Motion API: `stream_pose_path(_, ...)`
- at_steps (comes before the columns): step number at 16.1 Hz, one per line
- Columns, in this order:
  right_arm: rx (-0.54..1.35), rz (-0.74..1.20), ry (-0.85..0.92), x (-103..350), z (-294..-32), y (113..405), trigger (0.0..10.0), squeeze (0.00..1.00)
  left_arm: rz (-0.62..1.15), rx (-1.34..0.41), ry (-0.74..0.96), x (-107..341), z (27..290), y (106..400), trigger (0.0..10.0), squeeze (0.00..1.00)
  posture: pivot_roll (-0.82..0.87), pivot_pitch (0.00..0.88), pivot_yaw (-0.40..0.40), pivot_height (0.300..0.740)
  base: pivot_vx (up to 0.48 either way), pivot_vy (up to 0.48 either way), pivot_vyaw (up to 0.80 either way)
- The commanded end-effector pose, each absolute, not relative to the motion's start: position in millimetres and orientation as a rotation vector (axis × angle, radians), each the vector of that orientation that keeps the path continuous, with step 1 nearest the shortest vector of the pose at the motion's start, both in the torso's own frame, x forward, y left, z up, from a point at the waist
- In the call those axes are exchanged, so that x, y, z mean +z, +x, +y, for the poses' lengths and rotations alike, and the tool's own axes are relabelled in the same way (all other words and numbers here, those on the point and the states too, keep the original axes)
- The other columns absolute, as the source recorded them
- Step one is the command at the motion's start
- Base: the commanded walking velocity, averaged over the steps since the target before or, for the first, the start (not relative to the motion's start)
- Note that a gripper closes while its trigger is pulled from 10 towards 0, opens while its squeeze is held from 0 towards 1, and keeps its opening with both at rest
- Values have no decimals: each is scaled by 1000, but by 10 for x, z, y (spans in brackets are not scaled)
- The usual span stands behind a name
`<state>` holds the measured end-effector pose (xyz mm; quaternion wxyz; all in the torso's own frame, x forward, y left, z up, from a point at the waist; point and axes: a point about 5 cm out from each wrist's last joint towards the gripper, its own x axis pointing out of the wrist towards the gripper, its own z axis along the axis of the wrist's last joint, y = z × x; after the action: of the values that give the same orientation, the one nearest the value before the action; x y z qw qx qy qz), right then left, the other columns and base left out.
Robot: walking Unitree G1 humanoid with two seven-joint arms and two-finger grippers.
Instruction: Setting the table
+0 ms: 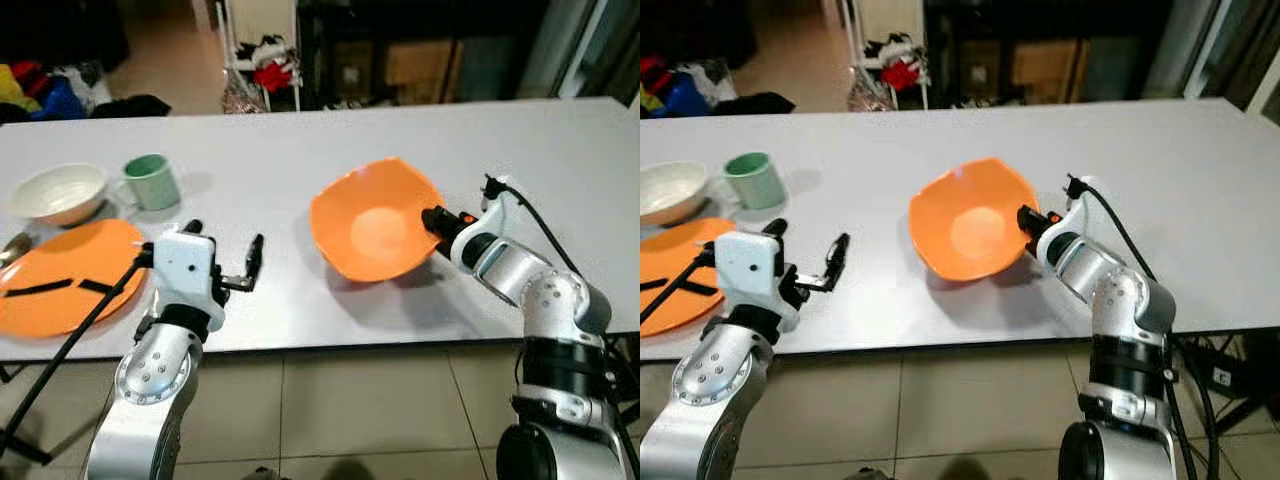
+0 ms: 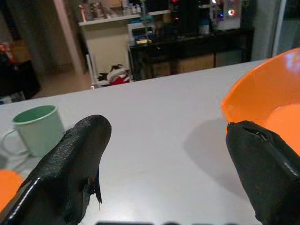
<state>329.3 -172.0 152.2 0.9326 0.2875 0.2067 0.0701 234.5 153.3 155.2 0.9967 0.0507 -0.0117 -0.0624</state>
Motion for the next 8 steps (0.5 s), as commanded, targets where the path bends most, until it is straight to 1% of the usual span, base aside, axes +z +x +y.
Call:
stream_pose_path(1, 190, 418, 595, 1562, -1671, 3247, 10000, 0, -4, -101, 110, 1526, 1562, 2357, 10000, 0, -129, 0, 61, 740, 0, -480, 0)
stream_pose_path(2, 203, 454, 581, 1516, -1649, 3214, 10000, 0, -7, -102, 106, 1529, 1550, 2360, 10000, 0, -133, 0, 58, 740, 0, -480, 0)
stream_pose_path(3, 208, 496, 558, 1465, -1641, 3188, 10000, 0, -11, -103, 105, 1530, 1541, 2360, 10000, 0, -133, 0, 55, 740, 0, -266, 0)
stream_pose_path(5, 193, 551, 570, 1407, -1660, 3161, 10000, 0, -5, -127, 95, 1517, 1522, 2347, 10000, 0, -134, 0, 52, 740, 0, 0, 0)
stream_pose_path(6, 128, 585, 635, 1337, -1735, 3168, 10000, 0, -3, -221, 125, 1522, 1453, 2308, 10000, 0, -136, 0, 51, 740, 0, 0, 0)
stream_pose_path(8, 91, 598, 687, 1288, -1785, 3198, 10000, 0, 12, -321, 101, 1518, 1394, 2268, 10000, 0, -135, 0, 55, 740, 0, 0, 0)
